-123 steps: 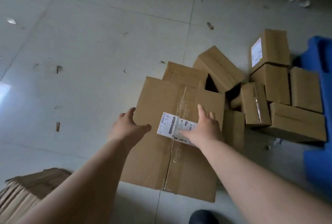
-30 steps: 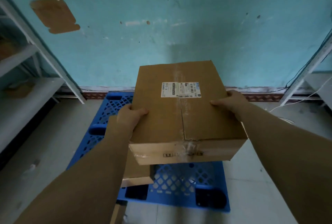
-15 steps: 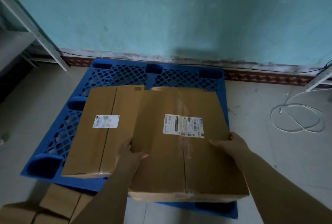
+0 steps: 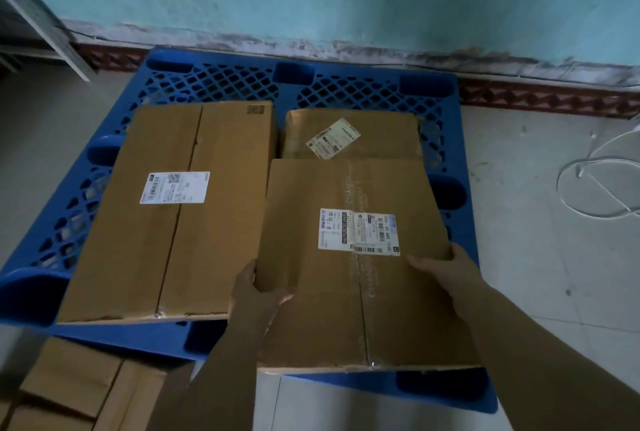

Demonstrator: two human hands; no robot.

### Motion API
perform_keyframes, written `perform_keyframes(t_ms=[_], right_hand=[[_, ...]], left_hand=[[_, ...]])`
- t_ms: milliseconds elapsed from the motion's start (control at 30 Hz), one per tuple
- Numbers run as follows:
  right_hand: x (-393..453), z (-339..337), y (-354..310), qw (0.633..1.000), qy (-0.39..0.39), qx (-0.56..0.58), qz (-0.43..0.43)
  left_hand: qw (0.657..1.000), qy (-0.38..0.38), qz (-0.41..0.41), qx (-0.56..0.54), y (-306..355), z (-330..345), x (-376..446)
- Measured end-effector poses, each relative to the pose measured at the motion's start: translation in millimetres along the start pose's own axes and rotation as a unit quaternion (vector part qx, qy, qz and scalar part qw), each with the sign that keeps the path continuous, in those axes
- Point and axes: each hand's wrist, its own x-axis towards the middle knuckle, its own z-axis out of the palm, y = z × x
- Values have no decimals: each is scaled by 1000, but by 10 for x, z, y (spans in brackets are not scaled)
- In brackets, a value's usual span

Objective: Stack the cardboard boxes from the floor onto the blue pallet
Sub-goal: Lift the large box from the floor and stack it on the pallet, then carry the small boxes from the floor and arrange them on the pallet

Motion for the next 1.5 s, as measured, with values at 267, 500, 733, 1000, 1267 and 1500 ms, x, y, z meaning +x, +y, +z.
perform_keyframes(t_ms=[267,500,733,1000,1267,1500], right_hand=[[330,327,313,973,12,-213,-83],[-178,1487,410,941,-202,-222,-154],[-701,2186,101,914,-263,-210,-226],[-1619,3204,274,868,-326,-266,-264],[-2644,4200,1093,759,-455,-381,-268],[-3389,4724,1816,653,-508,-491,-274]], left_hand=[[999,11,38,-12,-272,79,482],[992,30,57,-110,-234,202,490],[987,76,42,-137,-808,-849,326],[962,211,-9,-175,-1877,-2174,-289],[905,312,-102,-272,-3161,-2989,-1070],[823,386,-151,-389,-4071,-3294,-1822]])
